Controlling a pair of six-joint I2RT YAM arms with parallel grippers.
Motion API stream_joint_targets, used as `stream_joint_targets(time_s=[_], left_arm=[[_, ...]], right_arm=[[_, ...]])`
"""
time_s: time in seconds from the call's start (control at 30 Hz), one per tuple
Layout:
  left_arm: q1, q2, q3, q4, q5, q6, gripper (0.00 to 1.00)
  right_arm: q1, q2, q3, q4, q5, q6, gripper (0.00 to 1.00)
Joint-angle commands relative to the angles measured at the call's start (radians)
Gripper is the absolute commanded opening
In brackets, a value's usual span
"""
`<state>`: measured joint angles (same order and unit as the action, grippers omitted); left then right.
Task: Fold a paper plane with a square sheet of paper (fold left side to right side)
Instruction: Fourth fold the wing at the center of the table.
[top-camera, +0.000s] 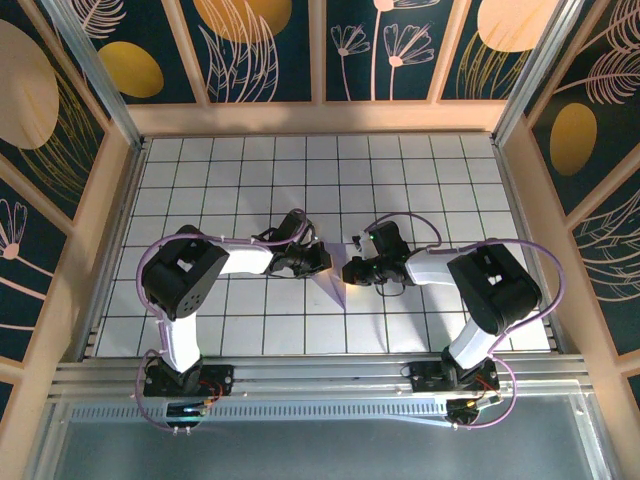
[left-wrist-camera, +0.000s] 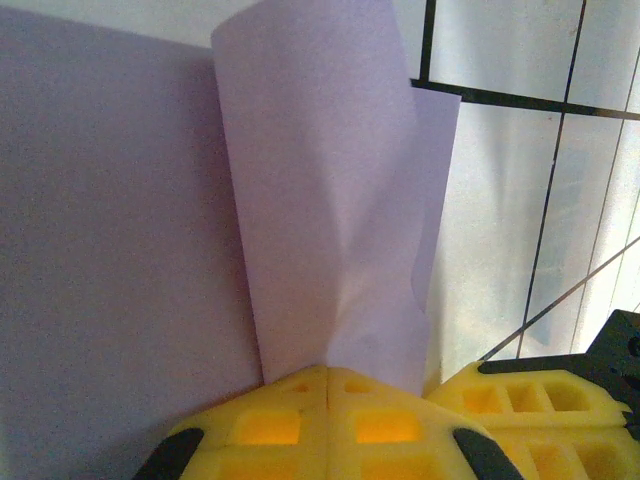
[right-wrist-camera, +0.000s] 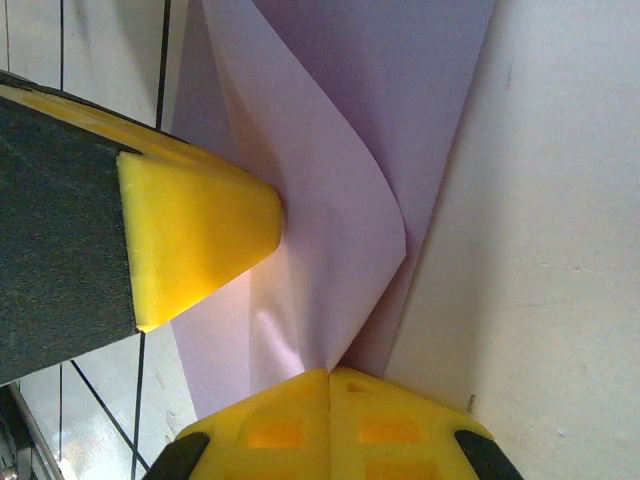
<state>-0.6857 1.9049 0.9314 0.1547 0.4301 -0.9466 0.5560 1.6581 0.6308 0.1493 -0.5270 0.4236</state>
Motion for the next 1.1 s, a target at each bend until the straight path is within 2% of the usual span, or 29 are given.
stream_joint_targets(time_s=[0.0,0.2,0.53,0.73,0.8,0.97,1.07], left_arm=[[0.0,0.033,0.007,-0.069,-0.049,0.001,0.05],[0.0,0.043,0.001,-0.098,-0.072,0.003,0.03],[0.001,0.046,0.002,-0.133,-0.093,0.007,0.01],[0.0,0.042,0.001,-0.13,-0.094,0.005,0.01],[0.0,0.041,0.003,-0.129,-0.093,0.007,0.01],[0.001,0.042,0.003,-0.126,-0.093,0.006,0.0],[0.0,0.042,0.002,-0.124,-0.094,0.005,0.0]], right_arm=[[-0.004,0.039,-0.013,-0.105,0.115,-0.03,0.0],[-0.004,-0.005,0.008,-0.088,0.079,-0.011,0.0],[-0.043,-0.116,0.064,-0.112,0.022,0.002,0.24],[-0.06,-0.198,0.064,-0.199,0.047,-0.019,0.31],[-0.06,-0.228,0.057,-0.211,0.019,-0.019,0.3],[-0.038,-0.262,0.017,-0.201,-0.118,0.024,0.09],[-0.005,-0.245,-0.01,-0.183,-0.163,0.049,0.0]])
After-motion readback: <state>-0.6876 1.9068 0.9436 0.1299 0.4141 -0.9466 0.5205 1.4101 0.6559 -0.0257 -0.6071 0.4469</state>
